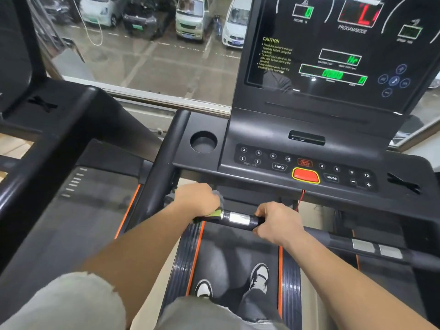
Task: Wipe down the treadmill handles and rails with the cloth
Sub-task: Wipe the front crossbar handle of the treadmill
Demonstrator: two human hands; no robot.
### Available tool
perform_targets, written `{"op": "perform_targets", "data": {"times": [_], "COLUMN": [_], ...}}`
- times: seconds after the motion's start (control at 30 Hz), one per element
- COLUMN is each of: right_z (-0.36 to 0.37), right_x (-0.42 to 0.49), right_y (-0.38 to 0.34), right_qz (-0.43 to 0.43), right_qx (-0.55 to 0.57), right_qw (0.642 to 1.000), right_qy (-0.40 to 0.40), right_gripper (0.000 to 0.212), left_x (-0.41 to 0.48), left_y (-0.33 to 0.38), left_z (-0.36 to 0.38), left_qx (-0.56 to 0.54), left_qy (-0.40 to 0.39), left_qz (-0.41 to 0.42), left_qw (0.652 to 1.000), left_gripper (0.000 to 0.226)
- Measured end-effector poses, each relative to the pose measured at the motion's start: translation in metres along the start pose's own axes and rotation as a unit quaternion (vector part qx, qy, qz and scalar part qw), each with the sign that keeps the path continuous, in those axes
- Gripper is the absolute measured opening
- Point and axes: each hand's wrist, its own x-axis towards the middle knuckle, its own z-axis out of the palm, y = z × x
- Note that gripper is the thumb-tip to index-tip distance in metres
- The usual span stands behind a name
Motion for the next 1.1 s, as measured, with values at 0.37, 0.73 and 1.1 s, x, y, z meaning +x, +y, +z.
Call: {"op": "perform_targets", "data": {"times": [0.37, 0.73, 1.1], "right_z": [0.003, -0.005, -0.014], "right_x": [-0.001, -0.005, 0.007], "right_y": [0.000, -0.007, -0.016], "right_qz": [-0.019, 0.014, 0.024], "right_qx": [-0.015, -0.002, 0.000], "right_qw": [1.000, 1.000, 0.996], "right_qy": [0.003, -0.023, -0.086], "right_gripper": [0.031, 0.032, 0.031], "left_x": [-0.057, -0.001, -0.115], "left_y": [-0.011, 0.021, -0.031], "left_z": [0.098, 0.023, 0.137], "left_qx": [-0.004, -0.028, -0.585], "left_qy": [0.306, 0.050, 0.071], "left_qz": [0.192, 0.033, -0.288], "left_qw": [0.933, 0.998, 0.755], "left_gripper": [0.047, 0.039, 0.061]}}
